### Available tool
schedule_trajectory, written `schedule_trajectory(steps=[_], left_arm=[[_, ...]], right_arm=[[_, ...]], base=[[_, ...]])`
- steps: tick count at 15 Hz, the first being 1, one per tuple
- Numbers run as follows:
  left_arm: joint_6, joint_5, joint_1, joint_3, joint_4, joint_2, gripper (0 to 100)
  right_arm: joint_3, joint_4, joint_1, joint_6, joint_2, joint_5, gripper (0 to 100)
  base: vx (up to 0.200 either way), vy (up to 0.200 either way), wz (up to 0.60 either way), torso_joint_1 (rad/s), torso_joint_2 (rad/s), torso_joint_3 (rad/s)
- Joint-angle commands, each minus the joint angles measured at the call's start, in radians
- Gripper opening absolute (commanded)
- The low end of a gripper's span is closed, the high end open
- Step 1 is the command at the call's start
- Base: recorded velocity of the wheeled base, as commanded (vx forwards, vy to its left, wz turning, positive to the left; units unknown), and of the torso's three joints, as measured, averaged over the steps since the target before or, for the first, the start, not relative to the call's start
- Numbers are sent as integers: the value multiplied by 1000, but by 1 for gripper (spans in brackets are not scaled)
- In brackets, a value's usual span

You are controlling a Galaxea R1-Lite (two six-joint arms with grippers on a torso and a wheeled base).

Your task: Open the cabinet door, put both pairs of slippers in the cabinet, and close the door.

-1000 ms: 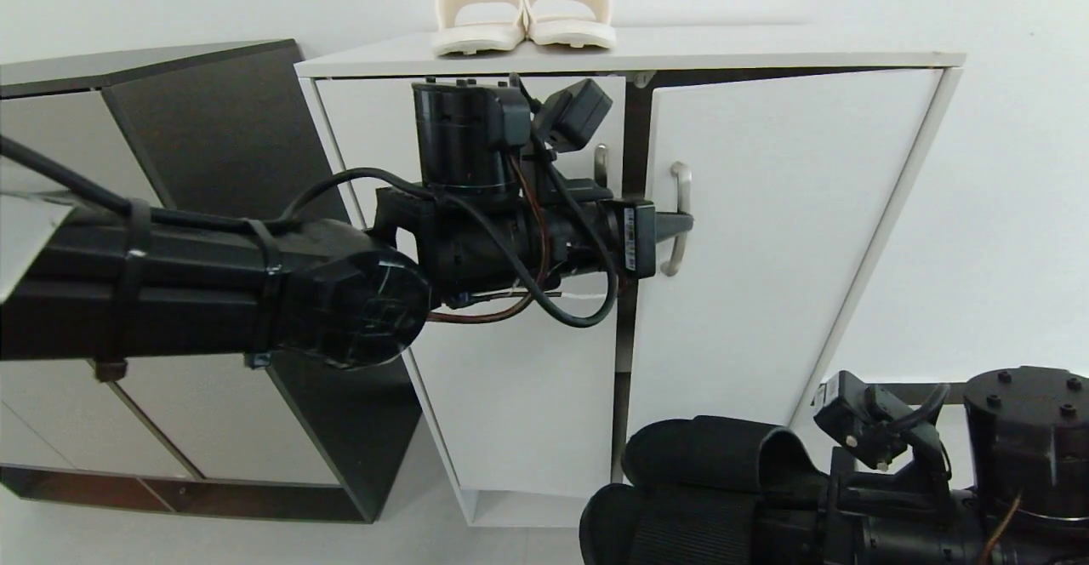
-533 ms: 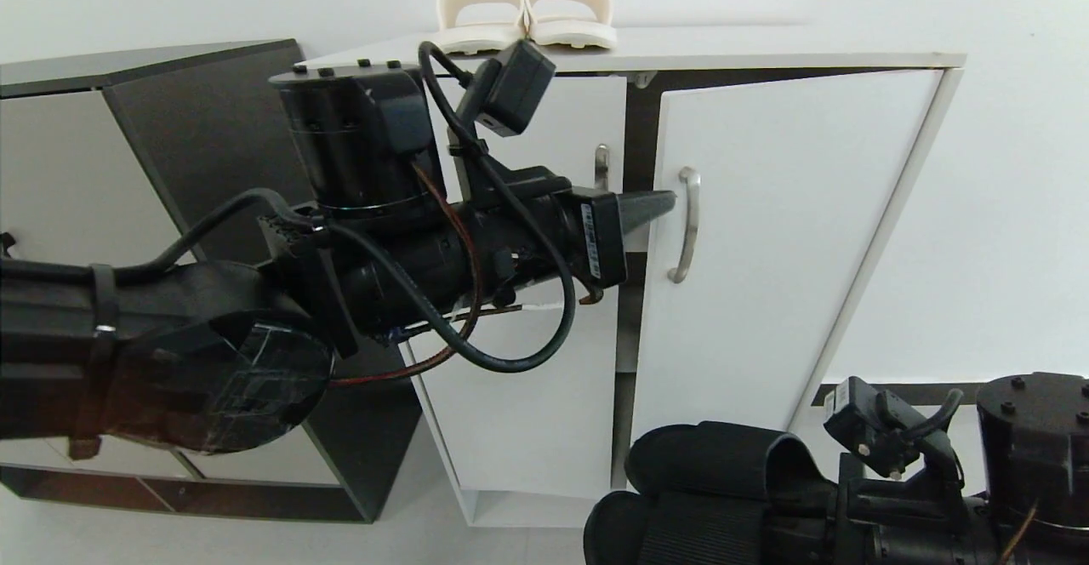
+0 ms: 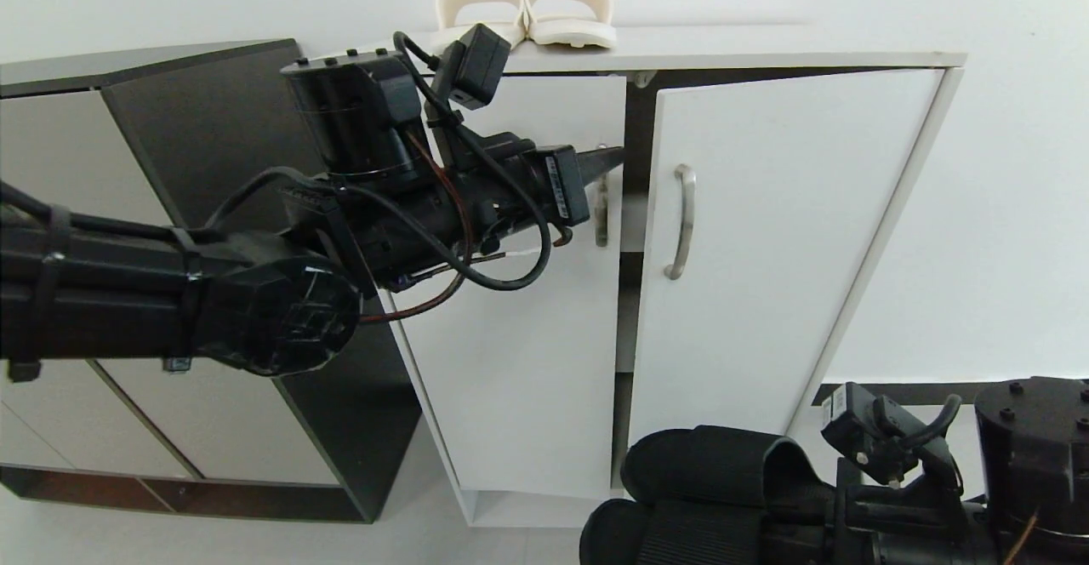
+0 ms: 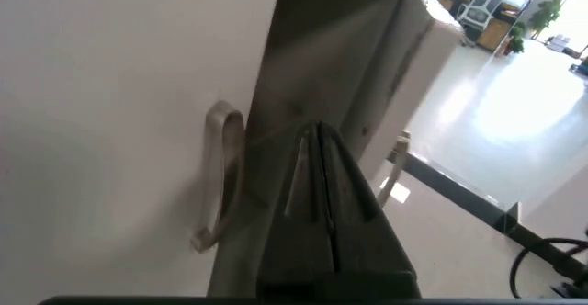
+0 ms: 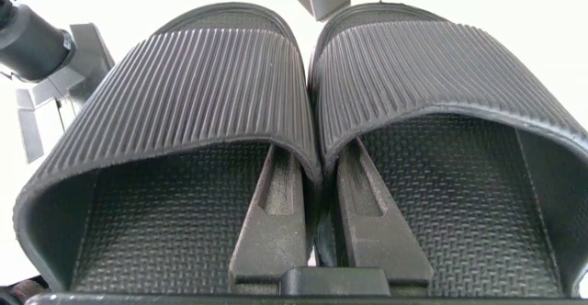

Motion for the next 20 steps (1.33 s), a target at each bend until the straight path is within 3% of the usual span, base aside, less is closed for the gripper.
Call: schedule_trajectory(steps=[1, 4, 7, 13, 15, 19, 20], left_arm=[[1, -2, 0, -90, 13, 73, 0], [2, -13, -13, -145, 111, 90, 0], [2, -83, -27, -168, 139, 99, 0], [2, -85, -30, -212, 176, 131, 0], [2, -85, -39, -214, 176, 136, 0], [7, -85, -114, -216, 173, 130, 0], [18, -86, -155, -212, 171, 130, 0]], right_arm=[[11, 5, 4, 0, 1, -2, 0], [14, 34, 13, 0, 1, -13, 0], [14, 37, 33, 0, 1, -18, 0], [10, 36, 39, 0, 18, -29, 0], [-3, 37, 57, 0, 23, -62, 0], [-6, 50, 131, 8, 24, -114, 0], [-21, 51, 148, 8, 23, -148, 0]], base=[[0, 0, 0, 0, 0, 0], [0, 0, 0, 0, 0, 0], [0, 0, 0, 0, 0, 0], [0, 0, 0, 0, 0, 0], [-200, 0, 0, 5, 2, 0], [-200, 0, 0, -2, 6, -1], [-200, 0, 0, 2, 2, 7]])
